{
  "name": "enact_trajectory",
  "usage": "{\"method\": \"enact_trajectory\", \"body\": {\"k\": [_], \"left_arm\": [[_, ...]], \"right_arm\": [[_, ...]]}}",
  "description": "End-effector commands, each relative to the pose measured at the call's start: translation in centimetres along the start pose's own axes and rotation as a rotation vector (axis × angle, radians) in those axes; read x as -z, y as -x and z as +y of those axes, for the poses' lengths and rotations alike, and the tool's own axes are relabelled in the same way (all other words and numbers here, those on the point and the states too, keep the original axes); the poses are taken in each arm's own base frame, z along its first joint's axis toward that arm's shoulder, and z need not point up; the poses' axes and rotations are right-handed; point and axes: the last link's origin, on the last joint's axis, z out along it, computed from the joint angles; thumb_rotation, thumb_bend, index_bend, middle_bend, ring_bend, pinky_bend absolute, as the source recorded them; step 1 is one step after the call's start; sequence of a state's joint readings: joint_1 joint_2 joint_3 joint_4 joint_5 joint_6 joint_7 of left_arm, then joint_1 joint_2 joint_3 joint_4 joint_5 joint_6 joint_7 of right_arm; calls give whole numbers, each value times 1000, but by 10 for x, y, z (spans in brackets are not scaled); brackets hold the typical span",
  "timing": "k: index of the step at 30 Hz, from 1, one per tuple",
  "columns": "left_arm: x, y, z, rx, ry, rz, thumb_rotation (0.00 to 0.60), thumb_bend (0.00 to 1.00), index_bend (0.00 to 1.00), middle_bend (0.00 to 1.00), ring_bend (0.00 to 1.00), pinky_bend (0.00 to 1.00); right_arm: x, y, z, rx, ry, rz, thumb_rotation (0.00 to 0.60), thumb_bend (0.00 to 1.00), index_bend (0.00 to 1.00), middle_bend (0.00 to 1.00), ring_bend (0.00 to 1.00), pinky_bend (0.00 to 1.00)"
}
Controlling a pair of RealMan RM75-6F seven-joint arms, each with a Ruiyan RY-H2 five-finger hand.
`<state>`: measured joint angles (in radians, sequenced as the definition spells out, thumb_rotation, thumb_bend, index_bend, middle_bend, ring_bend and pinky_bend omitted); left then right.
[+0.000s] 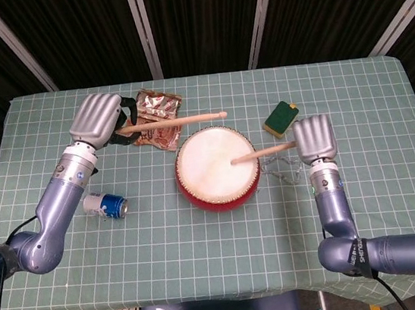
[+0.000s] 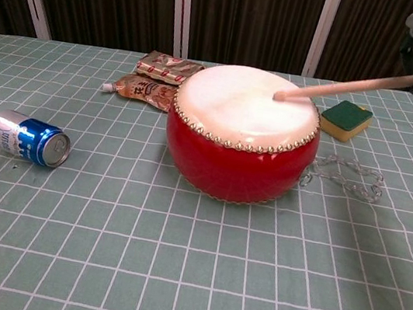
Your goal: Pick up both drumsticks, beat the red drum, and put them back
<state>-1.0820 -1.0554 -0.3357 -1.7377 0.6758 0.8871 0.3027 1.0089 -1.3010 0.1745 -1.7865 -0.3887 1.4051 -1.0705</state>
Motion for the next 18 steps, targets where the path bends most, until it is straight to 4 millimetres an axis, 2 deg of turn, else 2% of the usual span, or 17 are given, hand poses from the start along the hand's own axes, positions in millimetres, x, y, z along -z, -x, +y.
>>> {"method": "enact_trajectory", "body": {"k": [1,8,13,18], "left_arm": [[2,3,9,-7,10,-5,600,478,783,1000,1000,1000],[0,13,34,4,33,-24,600,478,783,1000,1000,1000],[-6,22,58,2,54,-25,600,478,783,1000,1000,1000],[-12,37,71,-6,48,-42,600,478,783,1000,1000,1000]], "right_arm": [[9,-5,22,-133,57,68,600,651,967,1000,1000,1000],[21,2,49,-259,82,101,600,651,967,1000,1000,1000],[22,1,67,-289,81,106,600,651,967,1000,1000,1000],[20,5,80,-305,84,94,600,651,966,1000,1000,1000]]}}
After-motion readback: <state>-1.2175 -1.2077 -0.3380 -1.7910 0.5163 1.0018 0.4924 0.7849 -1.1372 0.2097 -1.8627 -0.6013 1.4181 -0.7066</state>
